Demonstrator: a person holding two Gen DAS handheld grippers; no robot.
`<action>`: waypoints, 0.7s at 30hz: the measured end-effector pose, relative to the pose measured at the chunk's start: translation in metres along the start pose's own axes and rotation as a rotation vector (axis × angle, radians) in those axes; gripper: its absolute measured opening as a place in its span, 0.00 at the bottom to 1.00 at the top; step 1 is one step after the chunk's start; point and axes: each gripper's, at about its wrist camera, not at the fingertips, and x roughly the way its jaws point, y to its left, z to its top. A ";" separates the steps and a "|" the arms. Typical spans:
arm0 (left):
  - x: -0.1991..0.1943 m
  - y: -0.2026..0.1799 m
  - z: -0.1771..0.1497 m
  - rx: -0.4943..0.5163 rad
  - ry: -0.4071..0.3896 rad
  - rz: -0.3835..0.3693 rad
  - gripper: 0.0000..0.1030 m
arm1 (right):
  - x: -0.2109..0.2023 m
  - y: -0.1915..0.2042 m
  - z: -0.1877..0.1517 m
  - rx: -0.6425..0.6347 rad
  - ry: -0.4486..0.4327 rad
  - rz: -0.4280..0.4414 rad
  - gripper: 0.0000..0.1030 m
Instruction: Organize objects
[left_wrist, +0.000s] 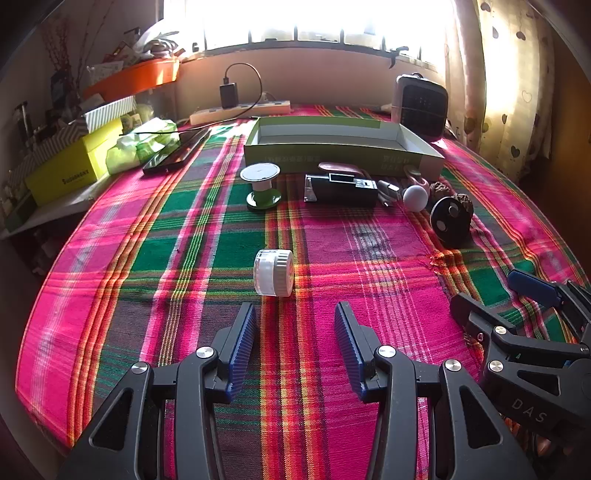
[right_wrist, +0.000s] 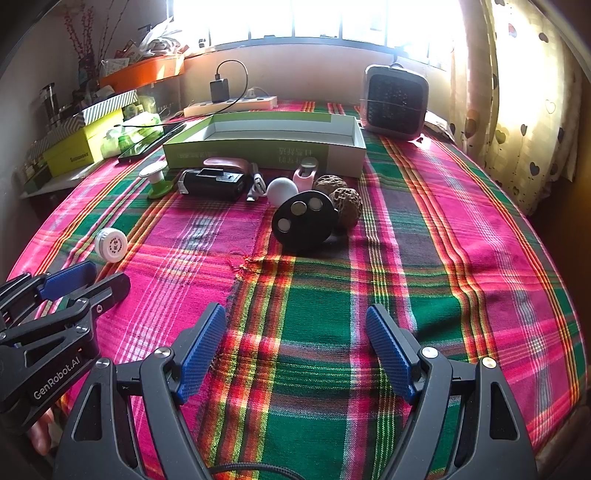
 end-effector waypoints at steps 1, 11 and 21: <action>0.000 0.000 0.000 0.001 0.001 0.000 0.41 | 0.000 0.000 0.000 0.000 0.001 0.000 0.76; 0.001 0.000 0.000 0.009 0.001 -0.006 0.41 | 0.000 0.003 0.001 -0.008 0.015 -0.021 0.76; 0.001 -0.001 0.000 0.010 -0.001 -0.006 0.41 | -0.003 0.011 0.002 -0.036 0.027 -0.074 0.76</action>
